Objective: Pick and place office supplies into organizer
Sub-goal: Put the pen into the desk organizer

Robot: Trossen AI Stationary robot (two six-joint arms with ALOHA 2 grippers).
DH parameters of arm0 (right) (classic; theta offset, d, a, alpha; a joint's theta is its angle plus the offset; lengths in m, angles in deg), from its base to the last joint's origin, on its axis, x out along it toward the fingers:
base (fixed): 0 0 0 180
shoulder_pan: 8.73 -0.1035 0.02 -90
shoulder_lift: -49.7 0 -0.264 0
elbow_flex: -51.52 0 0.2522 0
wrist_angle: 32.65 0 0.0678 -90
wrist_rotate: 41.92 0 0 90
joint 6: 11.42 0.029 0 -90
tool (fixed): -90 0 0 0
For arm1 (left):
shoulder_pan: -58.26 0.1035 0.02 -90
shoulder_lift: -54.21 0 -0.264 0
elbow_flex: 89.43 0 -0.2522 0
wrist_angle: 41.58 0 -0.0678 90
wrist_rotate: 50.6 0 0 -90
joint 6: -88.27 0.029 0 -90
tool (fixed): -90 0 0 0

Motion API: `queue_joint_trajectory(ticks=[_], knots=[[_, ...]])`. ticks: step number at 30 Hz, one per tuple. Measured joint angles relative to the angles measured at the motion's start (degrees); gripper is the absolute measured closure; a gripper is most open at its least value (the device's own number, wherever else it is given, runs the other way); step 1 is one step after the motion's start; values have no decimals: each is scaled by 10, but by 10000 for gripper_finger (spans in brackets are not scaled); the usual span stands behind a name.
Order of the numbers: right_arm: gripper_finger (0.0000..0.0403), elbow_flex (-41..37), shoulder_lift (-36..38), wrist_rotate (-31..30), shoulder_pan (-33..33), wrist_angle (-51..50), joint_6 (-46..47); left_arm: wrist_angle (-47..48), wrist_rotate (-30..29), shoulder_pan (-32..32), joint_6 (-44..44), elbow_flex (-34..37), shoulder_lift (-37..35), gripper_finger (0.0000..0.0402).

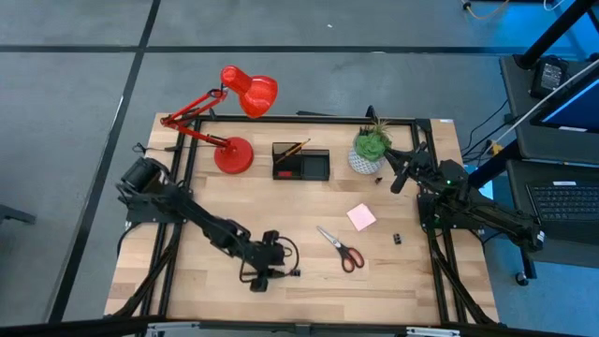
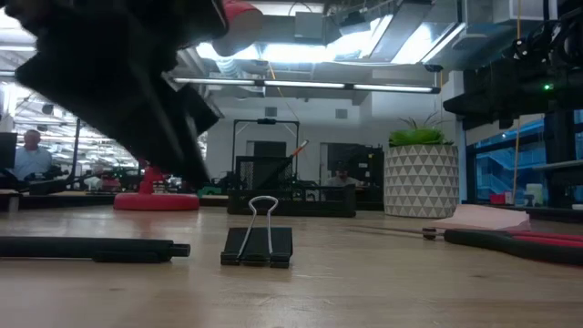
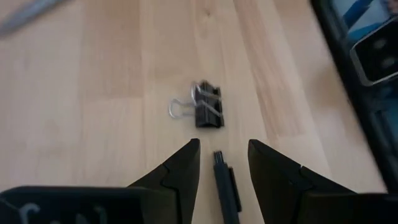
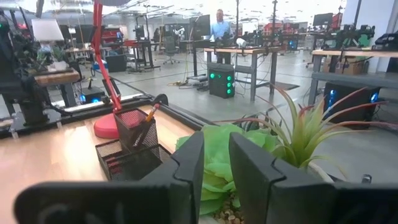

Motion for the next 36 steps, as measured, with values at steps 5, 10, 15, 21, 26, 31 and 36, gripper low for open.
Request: queue_joint_trajectory(ticks=[5, 10, 15, 21, 26, 31, 36], knots=[[323, 0, 0, 0, 0, 0, 2, 131, -7, -13, -8, -84, 31, 272], [323, 0, 0, 0, 0, 0, 2, 303, -6, -16, -45, -189, 75, 272], [323, 0, 0, 0, 0, 0, 1, 374, -2, -16, -60, -253, 120, 272], [323, 0, 0, 0, 0, 0, 0, 384, 22, -16, -71, -287, 148, 272], [323, 0, 0, 0, 0, 0, 0, 428, 29, -15, -112, -287, 154, 272], [323, 0, 0, 0, 0, 0, 0, 444, 21, -14, -124, -287, 154, 272], [323, 0, 0, 0, 0, 0, 0, 443, 23, -10, -125, -290, 173, 272]])
